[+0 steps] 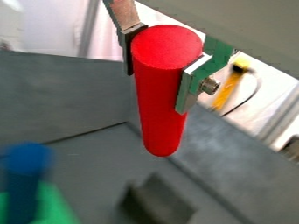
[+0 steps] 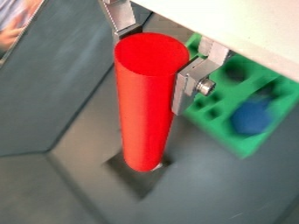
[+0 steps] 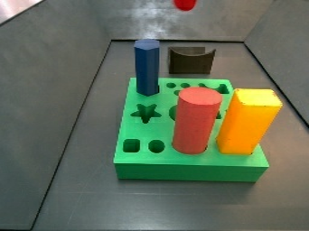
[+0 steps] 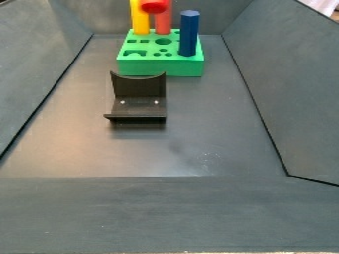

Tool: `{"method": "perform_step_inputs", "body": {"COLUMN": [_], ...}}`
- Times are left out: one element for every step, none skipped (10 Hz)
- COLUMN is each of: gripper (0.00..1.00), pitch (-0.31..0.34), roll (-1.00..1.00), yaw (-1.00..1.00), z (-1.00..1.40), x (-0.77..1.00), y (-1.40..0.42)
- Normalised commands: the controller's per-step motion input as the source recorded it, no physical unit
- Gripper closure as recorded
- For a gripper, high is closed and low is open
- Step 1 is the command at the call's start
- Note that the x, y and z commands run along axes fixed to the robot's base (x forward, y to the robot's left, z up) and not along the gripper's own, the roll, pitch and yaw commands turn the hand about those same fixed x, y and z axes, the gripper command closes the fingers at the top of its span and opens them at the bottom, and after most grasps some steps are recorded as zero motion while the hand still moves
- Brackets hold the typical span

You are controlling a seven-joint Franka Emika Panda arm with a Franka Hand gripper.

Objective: Pick up the round object. Move up. Place the round object on the fixture. Regrasp the round object. Move to above the board. Insert the round object.
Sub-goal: Move to above the board, then insert the round object.

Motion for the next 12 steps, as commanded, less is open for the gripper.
{"method": "perform_step_inputs", "body": {"gripper": [1.0, 1.0, 1.0, 1.0, 1.0, 1.0, 1.0, 1.0, 1.0, 1.0, 1.0, 1.0], "pitch": [0.034, 0.03, 0.029, 0.018, 0.017, 0.004, -0.004, -0.021, 0.0, 0.0, 0.0, 0.0], "roll": [-1.0, -1.0, -1.0, -1.0, -0.95, -0.72, -0.56, -0.31, 0.0, 0.0, -0.01, 0.0], "yaw": [-0.02, -0.02, -0.02, -0.02, -0.01, -0.01, -0.01, -0.01, -0.07, -0.1, -0.1, -0.18], "z": [0.4, 0.37, 0.28, 0.13, 0.02, 0.02, 0.03, 0.0, -0.31, -0.43, -0.42, -0.53], "x": [-0.79, -0.73, -0.58, -0.3, -0.11, -0.05, -0.06, -0.06, 0.6, 0.74, 0.75, 0.8], "y": [-1.0, -0.91, -0.69, -0.31, -0.06, -0.03, -0.02, -0.01, -0.6, -0.61, -0.6, -0.4]}}
